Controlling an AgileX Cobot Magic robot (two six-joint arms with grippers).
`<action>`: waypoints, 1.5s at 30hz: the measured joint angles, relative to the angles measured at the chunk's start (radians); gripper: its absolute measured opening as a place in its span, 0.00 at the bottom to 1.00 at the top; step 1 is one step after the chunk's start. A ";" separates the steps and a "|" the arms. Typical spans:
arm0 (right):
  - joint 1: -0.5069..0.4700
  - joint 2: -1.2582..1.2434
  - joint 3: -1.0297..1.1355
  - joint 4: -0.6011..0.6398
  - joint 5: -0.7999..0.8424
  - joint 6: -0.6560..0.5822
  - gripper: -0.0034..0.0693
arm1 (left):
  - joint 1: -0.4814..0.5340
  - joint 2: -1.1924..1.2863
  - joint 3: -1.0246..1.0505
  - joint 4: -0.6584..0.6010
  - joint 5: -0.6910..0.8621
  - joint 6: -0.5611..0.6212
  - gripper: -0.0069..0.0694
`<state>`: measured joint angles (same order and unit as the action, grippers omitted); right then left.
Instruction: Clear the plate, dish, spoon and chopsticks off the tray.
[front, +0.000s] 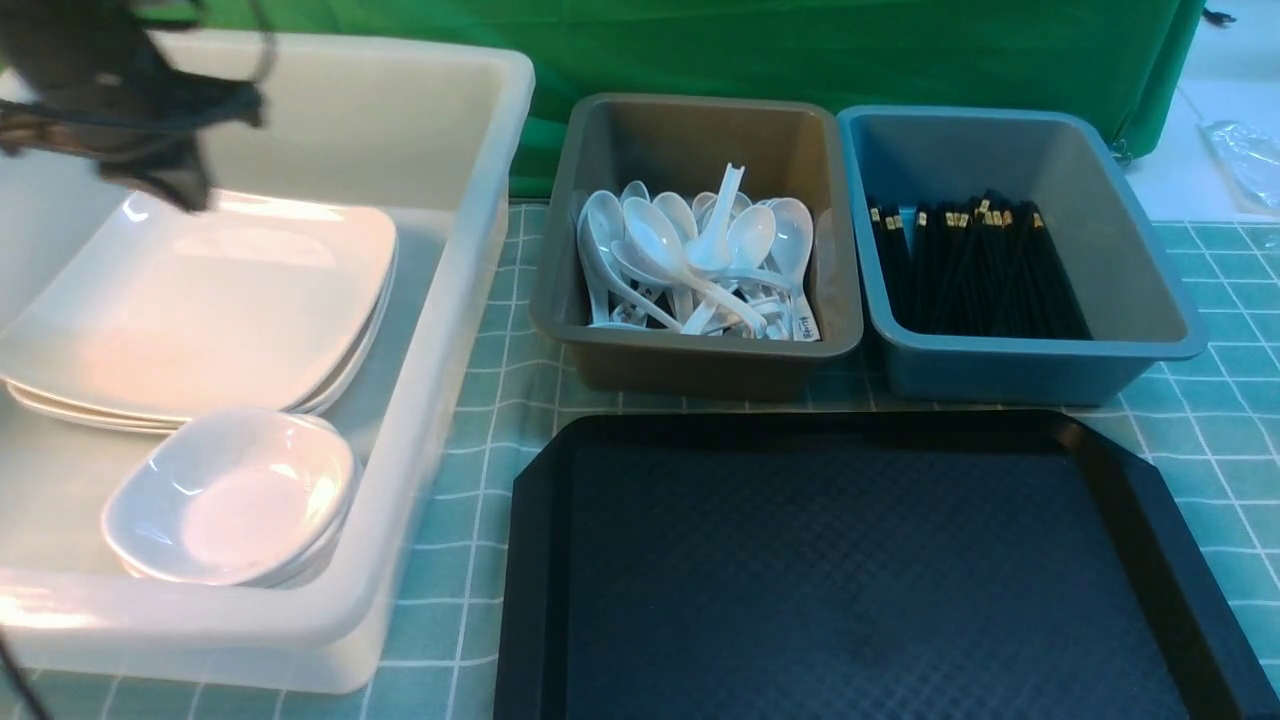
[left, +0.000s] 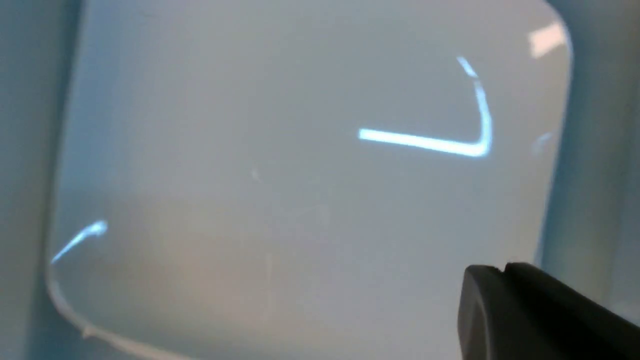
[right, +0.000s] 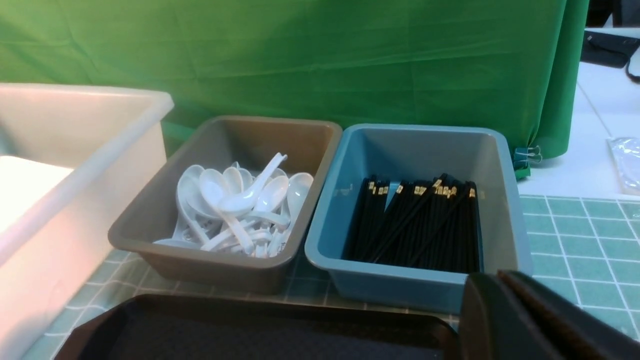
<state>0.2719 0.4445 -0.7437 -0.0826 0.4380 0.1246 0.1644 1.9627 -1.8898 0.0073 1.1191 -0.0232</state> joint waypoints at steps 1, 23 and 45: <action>0.000 0.000 0.000 0.000 0.000 0.000 0.09 | 0.039 -0.015 0.021 -0.007 -0.007 -0.004 0.10; 0.000 0.000 0.000 0.000 -0.005 -0.039 0.10 | 0.203 0.031 0.285 0.208 -0.246 -0.063 0.10; 0.000 0.000 0.000 -0.002 -0.006 -0.040 0.10 | 0.145 0.100 0.283 0.137 -0.192 -0.011 0.10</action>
<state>0.2719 0.4445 -0.7437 -0.0847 0.4318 0.0842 0.3091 2.0626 -1.6071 0.1438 0.9267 -0.0341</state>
